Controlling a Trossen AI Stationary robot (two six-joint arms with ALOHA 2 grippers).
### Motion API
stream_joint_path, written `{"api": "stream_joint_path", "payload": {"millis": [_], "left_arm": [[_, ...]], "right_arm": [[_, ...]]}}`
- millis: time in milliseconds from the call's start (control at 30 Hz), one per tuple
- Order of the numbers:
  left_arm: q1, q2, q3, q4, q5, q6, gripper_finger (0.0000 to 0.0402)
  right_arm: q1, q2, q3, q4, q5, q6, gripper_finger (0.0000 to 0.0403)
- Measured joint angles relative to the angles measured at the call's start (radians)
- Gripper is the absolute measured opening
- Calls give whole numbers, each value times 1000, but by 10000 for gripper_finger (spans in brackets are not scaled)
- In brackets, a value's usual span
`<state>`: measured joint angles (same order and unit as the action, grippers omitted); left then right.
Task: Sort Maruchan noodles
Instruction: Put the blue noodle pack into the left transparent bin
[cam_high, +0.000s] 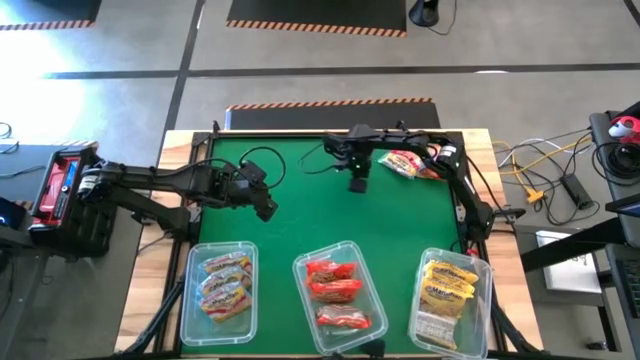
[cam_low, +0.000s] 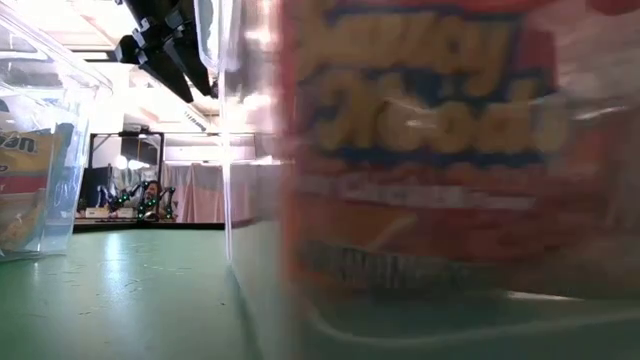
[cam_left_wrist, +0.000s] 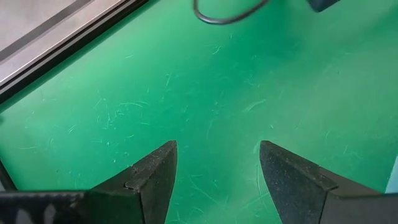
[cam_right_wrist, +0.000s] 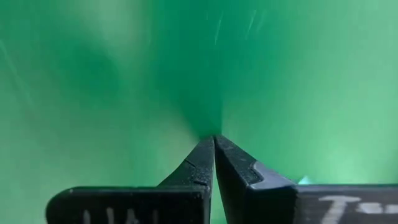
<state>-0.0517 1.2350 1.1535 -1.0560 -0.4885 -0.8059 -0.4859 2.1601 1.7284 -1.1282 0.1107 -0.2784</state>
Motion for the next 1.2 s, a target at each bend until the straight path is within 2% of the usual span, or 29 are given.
{"api": "stream_joint_path", "payload": {"millis": [333, 433, 567, 800, 867, 1033, 1100, 1200], "left_arm": [[0, 0, -2, 0, -1, -8, 213], [0, 0, -2, 0, -1, -15, 213], [0, -1, -2, -2, -1, -22, 213], [0, -6, -2, -33, -1, -27, 213], [0, -9, -2, -48, -1, -33, 213], [0, -12, -2, -69, -1, -42, 213], [0, -13, -2, -69, -1, -42, 213], [0, -15, -2, -69, -2, -42, 213]], "right_arm": [[37, 2, 32, 168, -61, -2, 8], [46, -6, 52, 173, -98, 0, 8], [46, -49, 57, 150, -155, 79, 8], [5, -76, 20, 119, -145, 203, 8], [-1, -89, 20, 115, -155, 195, 8], [0, -154, 20, 146, -268, 147, 8], [-1, -188, 20, 136, -253, 158, 8], [-39, -239, 20, 136, -163, 191, 8]]}}
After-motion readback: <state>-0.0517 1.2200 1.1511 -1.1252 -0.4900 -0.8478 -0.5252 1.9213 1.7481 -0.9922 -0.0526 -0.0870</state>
